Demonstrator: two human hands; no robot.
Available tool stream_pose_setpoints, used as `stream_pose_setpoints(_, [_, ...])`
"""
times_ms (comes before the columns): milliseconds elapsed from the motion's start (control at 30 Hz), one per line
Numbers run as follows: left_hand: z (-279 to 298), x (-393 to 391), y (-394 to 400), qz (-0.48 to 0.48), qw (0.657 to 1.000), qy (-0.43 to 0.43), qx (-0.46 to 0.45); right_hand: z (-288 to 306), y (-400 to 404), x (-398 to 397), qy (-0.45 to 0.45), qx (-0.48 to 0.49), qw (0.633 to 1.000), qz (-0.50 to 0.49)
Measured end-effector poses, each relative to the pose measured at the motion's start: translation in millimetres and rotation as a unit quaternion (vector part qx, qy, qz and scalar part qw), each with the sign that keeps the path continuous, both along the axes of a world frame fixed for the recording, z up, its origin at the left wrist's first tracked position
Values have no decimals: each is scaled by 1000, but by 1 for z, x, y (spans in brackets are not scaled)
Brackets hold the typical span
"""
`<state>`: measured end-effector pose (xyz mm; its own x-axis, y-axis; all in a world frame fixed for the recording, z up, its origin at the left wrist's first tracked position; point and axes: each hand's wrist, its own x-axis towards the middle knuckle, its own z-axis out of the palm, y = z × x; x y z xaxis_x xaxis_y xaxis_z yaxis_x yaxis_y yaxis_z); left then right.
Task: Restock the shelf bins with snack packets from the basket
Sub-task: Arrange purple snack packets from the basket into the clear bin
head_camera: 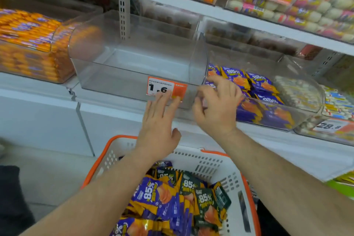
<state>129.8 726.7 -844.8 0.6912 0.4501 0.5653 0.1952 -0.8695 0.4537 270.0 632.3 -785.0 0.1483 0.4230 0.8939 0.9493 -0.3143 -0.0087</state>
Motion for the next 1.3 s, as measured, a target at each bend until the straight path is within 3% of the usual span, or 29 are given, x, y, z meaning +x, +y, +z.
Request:
stream_pose_setpoints(100, [-47, -45, -3, 39, 973, 59, -220, -72, -13, -31, 159, -152, 974, 54])
stream_pose_setpoints(200, [-88, -77, -10, 83, 901, 134, -403, -144, -22, -48, 294, -376, 879, 18])
stream_pose_setpoints(300, [-112, -91, -16, 99, 865, 148, -470, -191, -26, -71, 349, -511, 785, -15])
stream_pose_setpoints(400, [-123, -94, -17, 120, 841, 165, -502, -221, -24, -93, 405, -569, 715, -34])
stream_pose_setpoints(533, [-128, -93, -14, 136, 831, 173, -511, -243, -27, -113, 441, -586, 678, -58])
stream_pose_setpoints(733, [-133, -95, -13, 140, 824, 173, -521, -253, -31, -115, 392, -592, 702, -61])
stream_pose_setpoints(867, [-127, -97, -16, 169, 808, 135, -549, -232, -28, -111, 407, -563, 715, -70])
stream_pose_setpoints(1000, [-114, -89, -24, 189, 742, 61, -640, -193, -25, -110, 417, -440, 789, -104])
stream_pose_setpoints(1100, [-96, -76, -34, 97, 701, 21, -706, -158, -25, -116, 418, -351, 830, -114])
stream_pose_setpoints(1300, [-44, -49, -48, -57, 730, -66, -677, -93, -44, -105, 411, -308, 850, -114])
